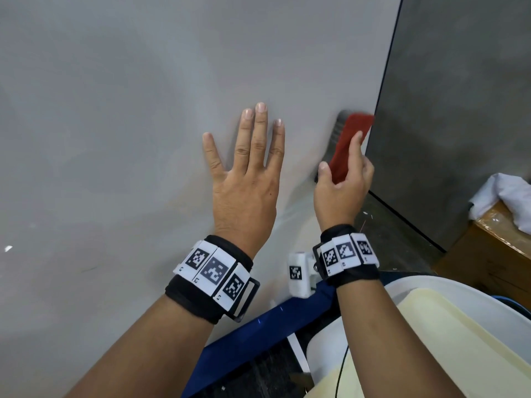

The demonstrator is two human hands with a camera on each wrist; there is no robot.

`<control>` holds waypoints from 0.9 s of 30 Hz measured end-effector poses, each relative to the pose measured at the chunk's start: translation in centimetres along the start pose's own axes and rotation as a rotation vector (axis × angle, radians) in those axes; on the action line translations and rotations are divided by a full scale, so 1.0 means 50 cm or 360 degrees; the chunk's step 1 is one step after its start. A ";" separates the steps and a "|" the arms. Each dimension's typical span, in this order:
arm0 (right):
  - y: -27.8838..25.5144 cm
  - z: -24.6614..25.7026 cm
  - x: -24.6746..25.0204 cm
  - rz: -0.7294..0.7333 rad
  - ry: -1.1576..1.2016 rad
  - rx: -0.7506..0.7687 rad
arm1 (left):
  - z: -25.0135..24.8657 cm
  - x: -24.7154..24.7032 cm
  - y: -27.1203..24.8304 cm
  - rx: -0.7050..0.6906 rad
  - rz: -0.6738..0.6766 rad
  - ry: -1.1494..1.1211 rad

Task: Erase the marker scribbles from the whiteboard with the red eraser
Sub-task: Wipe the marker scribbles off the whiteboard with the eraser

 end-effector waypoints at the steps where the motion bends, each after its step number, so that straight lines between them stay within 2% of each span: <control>1: -0.019 -0.014 0.004 0.0014 -0.0003 -0.0038 | -0.001 0.000 0.000 -0.0001 0.0003 -0.0001; 4: -0.024 -0.021 0.009 -0.0017 0.0035 -0.0080 | -0.007 -0.003 0.002 -0.0060 0.0028 0.0018; 7: 0.017 0.015 0.012 -0.0099 0.0063 0.0115 | -0.023 -0.013 0.007 -0.0172 0.0048 0.0024; 9: 0.024 0.022 0.013 -0.0072 0.0056 0.0202 | -0.031 -0.018 0.013 -0.0197 0.0046 0.0028; 16: -0.023 -0.038 0.019 0.0028 -0.0026 -0.0034 | -0.043 -0.018 0.025 -0.0219 0.0060 0.0069; 21: 0.010 -0.007 0.017 -0.0006 -0.0038 0.0220 | -0.043 -0.015 0.023 -0.0246 0.0088 0.0086; 25: -0.040 -0.052 0.022 0.0078 -0.0080 -0.0002 | -0.050 -0.011 0.022 -0.0218 0.0112 0.0083; 27: -0.039 -0.055 0.025 0.0076 -0.0086 -0.0004 | -0.054 -0.010 0.023 -0.0203 0.0106 0.0070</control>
Point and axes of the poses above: each hand's wrist, its own y-axis towards the middle knuckle, its own x-axis out of the back of the hand, z = x × y, the point moved 1 cm from there along y, towards the middle knuckle, and after that the axes turned 2 degrees about x, right-handed, at the moved point
